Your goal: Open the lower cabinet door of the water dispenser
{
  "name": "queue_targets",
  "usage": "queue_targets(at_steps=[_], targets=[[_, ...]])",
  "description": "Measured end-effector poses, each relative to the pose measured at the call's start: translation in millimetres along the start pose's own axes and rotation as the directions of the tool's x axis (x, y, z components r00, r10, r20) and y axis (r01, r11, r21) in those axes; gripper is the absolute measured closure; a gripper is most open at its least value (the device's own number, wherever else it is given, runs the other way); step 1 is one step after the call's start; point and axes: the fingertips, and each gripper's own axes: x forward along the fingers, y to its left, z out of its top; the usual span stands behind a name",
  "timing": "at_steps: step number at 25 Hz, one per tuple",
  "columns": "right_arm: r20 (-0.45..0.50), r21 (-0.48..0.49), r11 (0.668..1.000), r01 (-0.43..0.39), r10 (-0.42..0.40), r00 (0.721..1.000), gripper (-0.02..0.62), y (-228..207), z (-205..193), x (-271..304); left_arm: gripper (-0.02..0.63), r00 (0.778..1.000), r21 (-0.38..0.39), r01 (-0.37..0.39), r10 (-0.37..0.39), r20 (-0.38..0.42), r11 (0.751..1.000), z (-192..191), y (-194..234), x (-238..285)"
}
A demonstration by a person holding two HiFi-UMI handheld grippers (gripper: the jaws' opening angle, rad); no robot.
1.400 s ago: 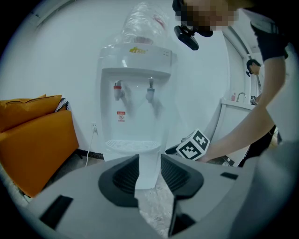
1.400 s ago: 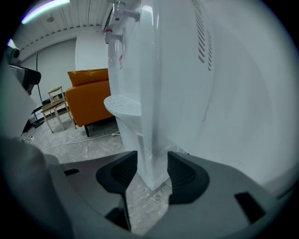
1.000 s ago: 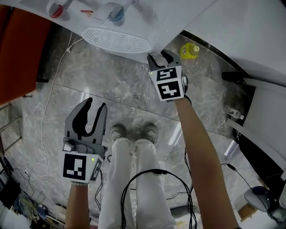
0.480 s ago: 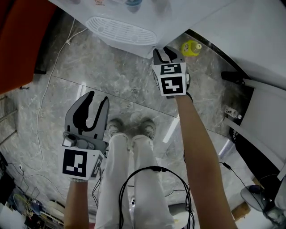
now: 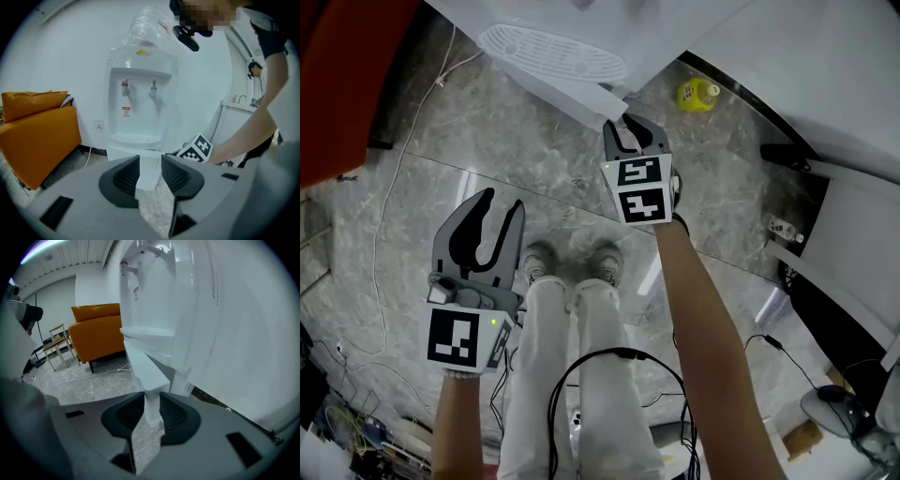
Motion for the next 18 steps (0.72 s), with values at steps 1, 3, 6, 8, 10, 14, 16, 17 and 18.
queue_targets(at_steps=[1, 3, 6, 8, 10, 14, 16, 17, 18], targets=[[-0.001, -0.004, 1.0, -0.005, 0.005, 1.0, 0.489, 4.6, -1.8, -1.4, 0.463, 1.0, -0.002, -0.001, 0.001, 0.001, 1.0, -0.3, -0.3, -0.7], [-0.002, -0.011, 1.0, -0.017, 0.017, 1.0, 0.492, 13.7, -5.1, -4.7, 0.463, 1.0, -0.008, -0.002, 0.002, 0.003, 1.0, -1.4, -1.4, -2.5], [-0.002, -0.016, 0.999, -0.041, 0.041, 0.999, 0.495, 27.0, -9.7, -9.9, 0.463, 1.0, -0.012, 0.0, 0.0, 0.001, 1.0, -4.5, -4.5, -6.1], [-0.003, -0.023, 0.998, -0.06, 0.059, 0.998, 0.499, 35.4, -13.0, -12.9, 0.463, 1.0, -0.012, 0.002, -0.002, -0.001, 1.0, -6.8, -6.0, -8.5], [-0.007, -0.029, 0.997, -0.078, 0.078, 0.997, 0.502, 42.1, -15.8, -14.6, 0.463, 1.0, -0.016, 0.0, 0.0, -0.002, 1.0, -8.6, -6.3, -10.6], [-0.024, -0.028, 0.996, -0.089, 0.088, 0.996, 0.527, 47.5, -20.2, -16.8, 0.463, 1.0, -0.033, 0.005, -0.006, -0.016, 0.999, -11.4, -8.9, -11.5], [-0.038, -0.03, 0.995, -0.096, 0.095, 0.995, 0.592, 52.4, -24.4, -20.1, 0.46, 1.0, -0.043, 0.01, -0.011, -0.024, 0.999, -12.1, -10.3, -10.7], [-0.044, -0.031, 0.994, -0.102, 0.101, 0.994, 0.592, 55.8, -27.3, -22.6, 0.458, 1.0, -0.049, 0.01, -0.011, -0.027, 0.999, -12.3, -10.8, -9.6], [-0.049, -0.028, 0.994, -0.107, 0.105, 0.993, 0.592, 58.6, -30.6, -25.9, 0.457, 1.0, -0.056, 0.009, -0.011, -0.029, 0.998, -12.4, -11.6, -7.8]])
